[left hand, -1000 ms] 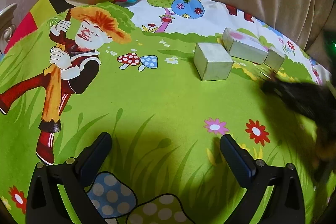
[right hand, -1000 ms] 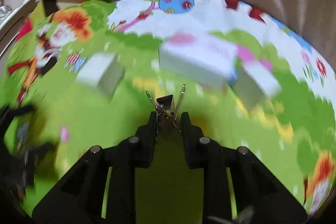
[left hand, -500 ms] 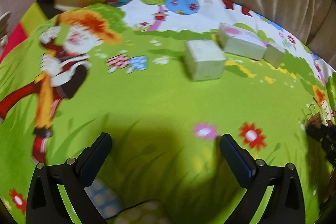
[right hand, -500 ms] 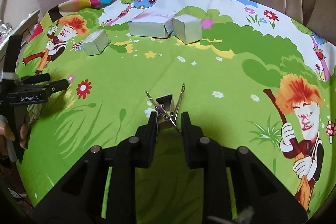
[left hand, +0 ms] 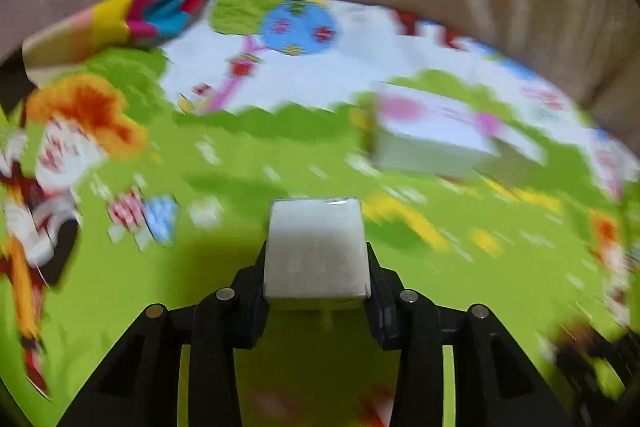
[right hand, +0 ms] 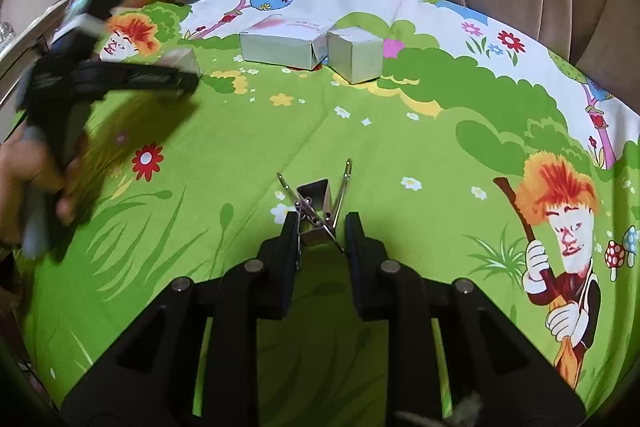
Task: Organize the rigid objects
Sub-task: 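Grasp the metal binder clip with the right gripper while the left gripper grasps a white cube, then lift the binder clip and white cube and carry them over the storage box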
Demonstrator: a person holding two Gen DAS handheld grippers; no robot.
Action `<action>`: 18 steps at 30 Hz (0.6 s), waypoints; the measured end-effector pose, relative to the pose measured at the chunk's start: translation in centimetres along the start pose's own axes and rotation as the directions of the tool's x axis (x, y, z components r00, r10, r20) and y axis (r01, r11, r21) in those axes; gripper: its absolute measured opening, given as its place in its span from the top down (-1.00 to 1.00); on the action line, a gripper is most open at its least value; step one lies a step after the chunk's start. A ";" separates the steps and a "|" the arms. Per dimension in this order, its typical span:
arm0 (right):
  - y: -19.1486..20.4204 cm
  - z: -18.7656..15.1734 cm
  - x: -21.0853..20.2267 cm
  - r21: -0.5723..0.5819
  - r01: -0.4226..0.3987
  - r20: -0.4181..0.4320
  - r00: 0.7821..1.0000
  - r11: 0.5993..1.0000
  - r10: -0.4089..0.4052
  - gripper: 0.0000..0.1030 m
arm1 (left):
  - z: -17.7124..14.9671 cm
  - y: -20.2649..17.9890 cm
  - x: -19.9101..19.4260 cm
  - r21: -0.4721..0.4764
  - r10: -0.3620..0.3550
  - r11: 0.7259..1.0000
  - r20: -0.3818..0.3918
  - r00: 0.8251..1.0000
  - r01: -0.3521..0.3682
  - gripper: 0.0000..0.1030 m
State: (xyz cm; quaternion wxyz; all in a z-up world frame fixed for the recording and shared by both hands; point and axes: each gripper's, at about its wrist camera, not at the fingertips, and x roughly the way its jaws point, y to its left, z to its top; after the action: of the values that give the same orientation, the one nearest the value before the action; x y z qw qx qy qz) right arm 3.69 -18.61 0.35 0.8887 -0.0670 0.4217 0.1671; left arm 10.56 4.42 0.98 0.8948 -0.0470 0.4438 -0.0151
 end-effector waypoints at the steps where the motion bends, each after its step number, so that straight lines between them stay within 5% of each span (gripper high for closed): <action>1: -0.1 0.0 0.0 0.004 -0.005 0.000 1.000 1.000 0.005 0.48 | -1.5 -0.4 -1.5 0.015 -0.014 1.000 0.025 1.000 0.014 0.21; 7: -0.2 0.0 0.0 0.011 -0.013 0.001 1.000 1.000 0.013 0.48 | -9.0 -1.2 -6.1 0.066 -0.043 0.997 0.048 0.998 0.039 0.20; 18: -0.3 0.1 0.1 0.015 -0.015 0.003 1.000 1.000 0.015 0.47 | -8.6 -1.8 -5.5 0.106 -0.005 0.994 0.039 0.999 0.001 0.20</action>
State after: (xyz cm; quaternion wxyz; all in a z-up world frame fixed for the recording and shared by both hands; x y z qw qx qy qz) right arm 3.88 -18.82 0.33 0.8885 -0.0569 0.4222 0.1708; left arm 0.40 2.34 0.28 0.9044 -0.0003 0.4249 -0.0389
